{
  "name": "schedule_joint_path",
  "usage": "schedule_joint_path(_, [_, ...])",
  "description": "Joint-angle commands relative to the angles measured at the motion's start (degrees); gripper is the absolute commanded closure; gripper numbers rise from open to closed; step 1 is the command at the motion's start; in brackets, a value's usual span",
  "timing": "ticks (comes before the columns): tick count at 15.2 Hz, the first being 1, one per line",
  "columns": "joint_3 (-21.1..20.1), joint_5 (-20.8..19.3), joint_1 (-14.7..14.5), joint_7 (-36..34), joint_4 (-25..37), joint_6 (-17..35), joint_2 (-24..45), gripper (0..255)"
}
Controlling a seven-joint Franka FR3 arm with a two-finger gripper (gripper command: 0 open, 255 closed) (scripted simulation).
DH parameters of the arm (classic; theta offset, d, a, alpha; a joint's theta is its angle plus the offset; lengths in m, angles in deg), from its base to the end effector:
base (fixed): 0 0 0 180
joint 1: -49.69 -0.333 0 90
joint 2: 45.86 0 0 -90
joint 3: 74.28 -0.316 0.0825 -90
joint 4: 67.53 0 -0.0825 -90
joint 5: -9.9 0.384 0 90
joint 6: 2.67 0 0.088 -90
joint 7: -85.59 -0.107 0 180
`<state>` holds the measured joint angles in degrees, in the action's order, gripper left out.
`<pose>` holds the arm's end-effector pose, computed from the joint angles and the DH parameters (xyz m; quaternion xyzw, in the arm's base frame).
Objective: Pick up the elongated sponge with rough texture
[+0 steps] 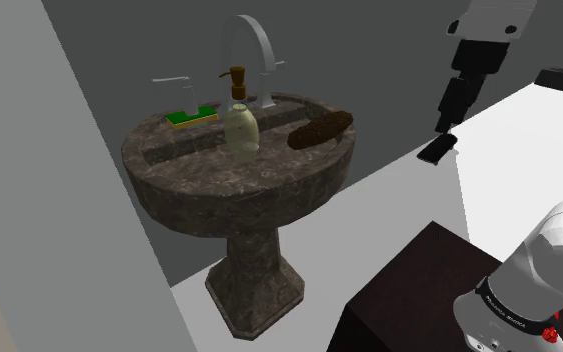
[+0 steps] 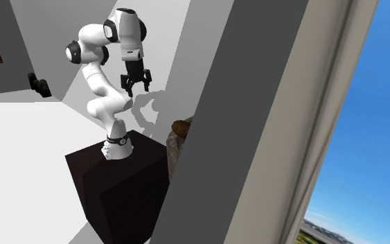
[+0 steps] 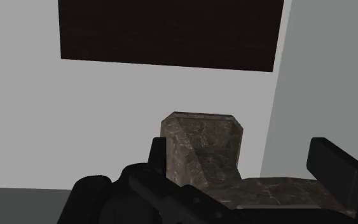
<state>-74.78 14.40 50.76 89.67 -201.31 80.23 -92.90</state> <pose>0.2844 0.0073 0.6006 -0.9983 -0.0326 0.0320 0.0373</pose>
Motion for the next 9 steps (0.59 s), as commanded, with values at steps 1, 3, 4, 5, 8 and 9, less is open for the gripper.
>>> schedule_joint_path(1, [0.00, 0.00, 0.00, 0.00, 0.00, 0.00, 0.00, 0])
schedule_joint_path(3, [1.81, 2.86, 0.27, -0.37, 1.62, 2.54, 4.38, 0])
schedule_joint_path(4, [2.72, 4.35, 0.35, -0.45, 2.49, 3.73, 6.58, 0])
schedule_joint_path(5, [3.64, 5.89, 0.39, -0.47, 3.39, 4.85, 8.78, 0])
schedule_joint_path(8, [6.47, 10.84, 0.27, -0.15, 6.36, 7.80, 15.38, 0])
schedule_joint_path(9, [7.44, 12.61, 0.17, 0.07, 7.42, 8.63, 17.58, 0])
